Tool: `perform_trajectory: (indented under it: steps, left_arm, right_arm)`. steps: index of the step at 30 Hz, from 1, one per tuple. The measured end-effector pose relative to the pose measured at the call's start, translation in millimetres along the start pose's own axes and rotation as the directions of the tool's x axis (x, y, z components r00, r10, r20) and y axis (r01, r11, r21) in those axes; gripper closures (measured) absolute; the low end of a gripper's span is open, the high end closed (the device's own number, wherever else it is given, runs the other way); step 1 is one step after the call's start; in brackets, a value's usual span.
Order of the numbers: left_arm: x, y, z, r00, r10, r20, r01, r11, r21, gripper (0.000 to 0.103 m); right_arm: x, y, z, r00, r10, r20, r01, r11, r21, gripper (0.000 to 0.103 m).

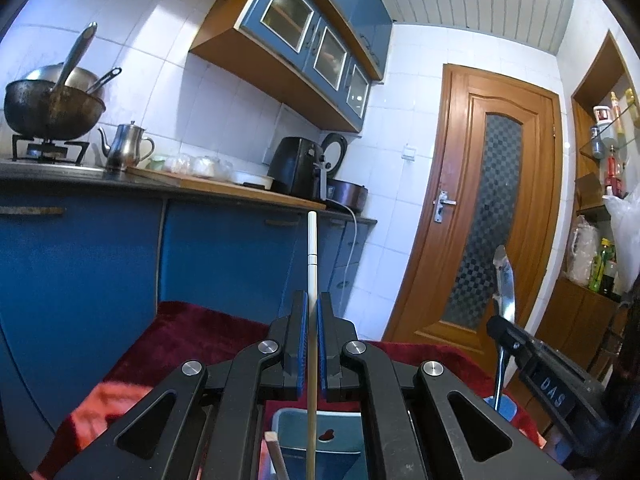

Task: Organize utensils
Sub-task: 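Carry the chopstick with the left tool while the right tool carries the knife to the box, then lower the chopstick and knife into the box and open both tools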

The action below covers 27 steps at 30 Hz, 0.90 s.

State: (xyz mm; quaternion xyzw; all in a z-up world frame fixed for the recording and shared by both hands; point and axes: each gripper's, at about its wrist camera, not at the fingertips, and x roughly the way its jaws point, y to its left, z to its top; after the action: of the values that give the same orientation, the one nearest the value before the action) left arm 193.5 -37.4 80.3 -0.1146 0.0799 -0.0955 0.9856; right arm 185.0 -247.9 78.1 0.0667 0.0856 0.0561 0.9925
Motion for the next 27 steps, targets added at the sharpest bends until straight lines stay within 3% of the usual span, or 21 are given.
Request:
perform_trajectory:
  steps: [7, 16, 21, 27]
  left_arm:
    - [-1.1, -2.7, -0.6, 1.000, -0.002, -0.019, 0.003, 1.000, 0.012, 0.099]
    - [-9.1, -5.9, -1.5, 0.998, -0.001, -0.063, 0.002, 1.000, 0.020, 0.099]
    - [-19.2, -11.3, 0.7, 1.000, 0.015, -0.021, -0.014, 0.999, 0.034, 0.099]
    - [-21.4, -17.5, -2.3, 1.000, 0.026, -0.017, -0.025, 0.997, 0.076, 0.099]
  right_arm:
    - [-7.9, -1.1, -15.3, 0.998, -0.011, -0.068, 0.009, 1.000, -0.027, 0.094]
    - [-34.3, 0.9, -12.8, 0.998, -0.016, -0.061, 0.012, 0.998, -0.069, 0.094]
    - [-35.2, 5.9, -1.4, 0.999, -0.033, 0.005, 0.034, 0.996, -0.082, 0.094]
    - [-23.7, 8.9, -9.2, 0.999, -0.024, -0.024, 0.022, 0.997, -0.079, 0.094]
